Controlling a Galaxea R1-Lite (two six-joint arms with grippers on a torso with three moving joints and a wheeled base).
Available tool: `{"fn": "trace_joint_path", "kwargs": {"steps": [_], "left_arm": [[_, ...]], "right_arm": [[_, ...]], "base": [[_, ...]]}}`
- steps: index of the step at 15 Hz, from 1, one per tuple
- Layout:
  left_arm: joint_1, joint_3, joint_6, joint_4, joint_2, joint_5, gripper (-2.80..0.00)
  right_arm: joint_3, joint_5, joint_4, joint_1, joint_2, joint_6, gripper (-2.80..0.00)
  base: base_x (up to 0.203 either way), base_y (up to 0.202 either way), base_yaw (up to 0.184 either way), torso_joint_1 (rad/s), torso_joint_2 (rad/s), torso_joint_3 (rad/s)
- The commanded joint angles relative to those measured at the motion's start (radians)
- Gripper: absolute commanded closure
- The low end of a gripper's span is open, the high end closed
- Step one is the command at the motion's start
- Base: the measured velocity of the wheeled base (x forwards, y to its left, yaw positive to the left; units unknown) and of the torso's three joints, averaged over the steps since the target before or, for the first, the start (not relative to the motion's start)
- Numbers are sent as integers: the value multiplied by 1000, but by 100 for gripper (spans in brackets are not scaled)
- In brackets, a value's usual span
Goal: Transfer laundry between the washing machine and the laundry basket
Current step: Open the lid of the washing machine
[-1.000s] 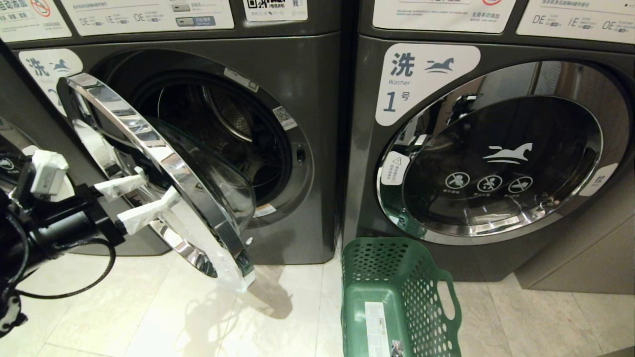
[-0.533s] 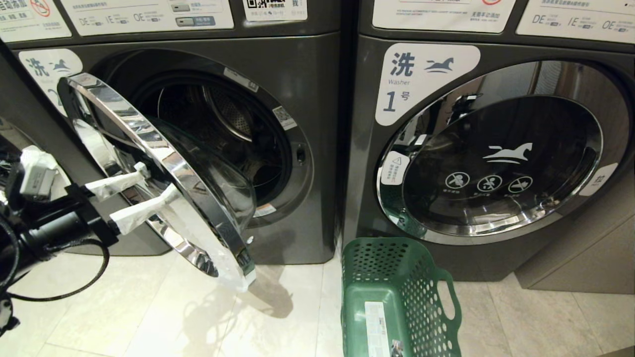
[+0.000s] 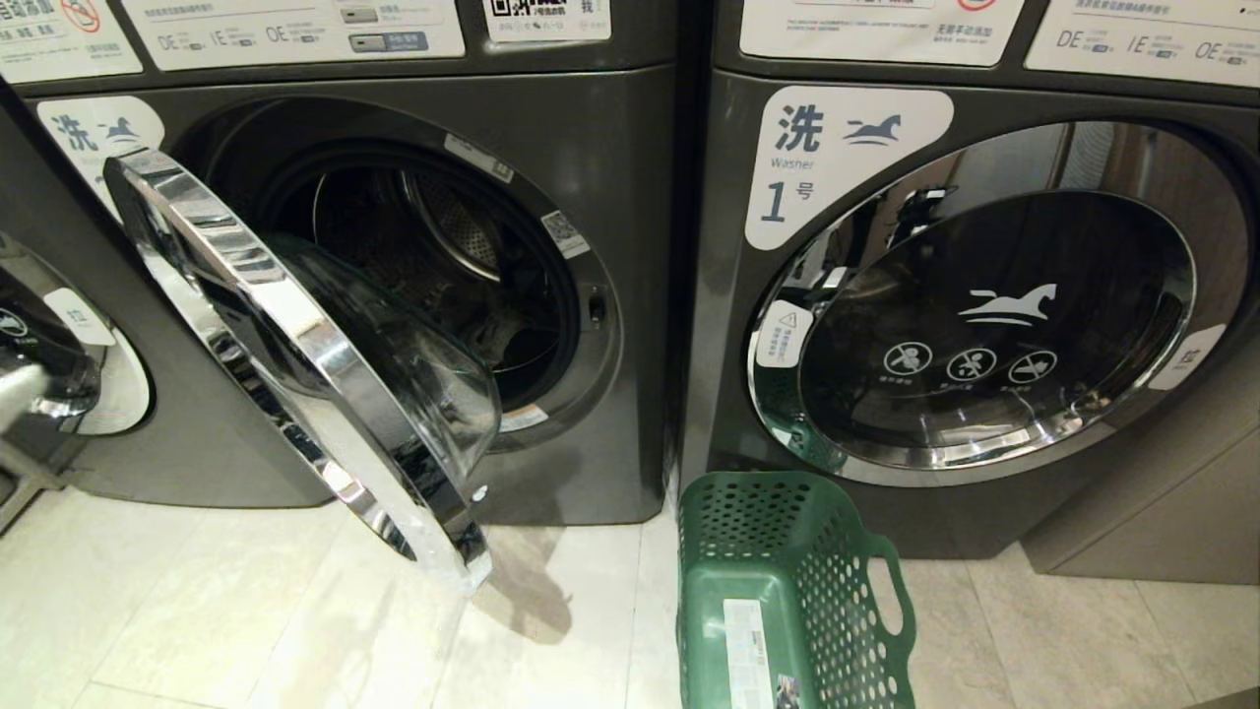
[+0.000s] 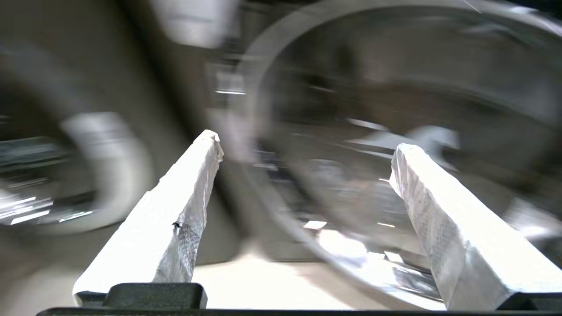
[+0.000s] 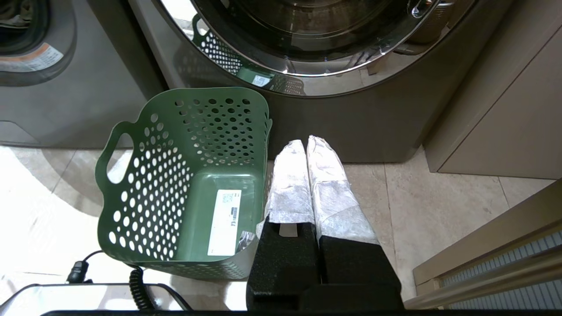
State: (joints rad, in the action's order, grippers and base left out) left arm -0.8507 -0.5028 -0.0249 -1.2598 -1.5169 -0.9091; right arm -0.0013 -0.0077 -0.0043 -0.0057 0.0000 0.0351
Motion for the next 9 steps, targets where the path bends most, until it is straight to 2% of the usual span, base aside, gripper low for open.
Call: {"fn": "trace_joint_path", "kwargs": {"steps": [1, 3, 5, 7, 8, 9], "left_arm": [[-220, -33, 90, 21, 227, 0, -280], [-303, -112, 292, 47, 409, 6, -280], [-304, -247, 415, 67, 522, 6, -280], [-177, -313, 509, 83, 576, 10, -280], [-101, -342, 537, 124, 615, 11, -280], [-46, -359, 552, 212, 657, 11, -280]], "right_arm": [[0, 0, 0, 0, 2, 0, 0], [0, 0, 0, 0, 2, 0, 0], [0, 0, 0, 0, 2, 0, 0], [0, 0, 0, 0, 2, 0, 0], [0, 0, 0, 0, 2, 0, 0], [0, 0, 0, 0, 2, 0, 0]], "base": [[0, 0, 0, 0, 0, 0], [0, 0, 0, 0, 0, 0], [0, 0, 0, 0, 0, 0], [0, 0, 0, 0, 0, 0], [0, 0, 0, 0, 0, 0], [0, 0, 0, 0, 0, 0]]}}
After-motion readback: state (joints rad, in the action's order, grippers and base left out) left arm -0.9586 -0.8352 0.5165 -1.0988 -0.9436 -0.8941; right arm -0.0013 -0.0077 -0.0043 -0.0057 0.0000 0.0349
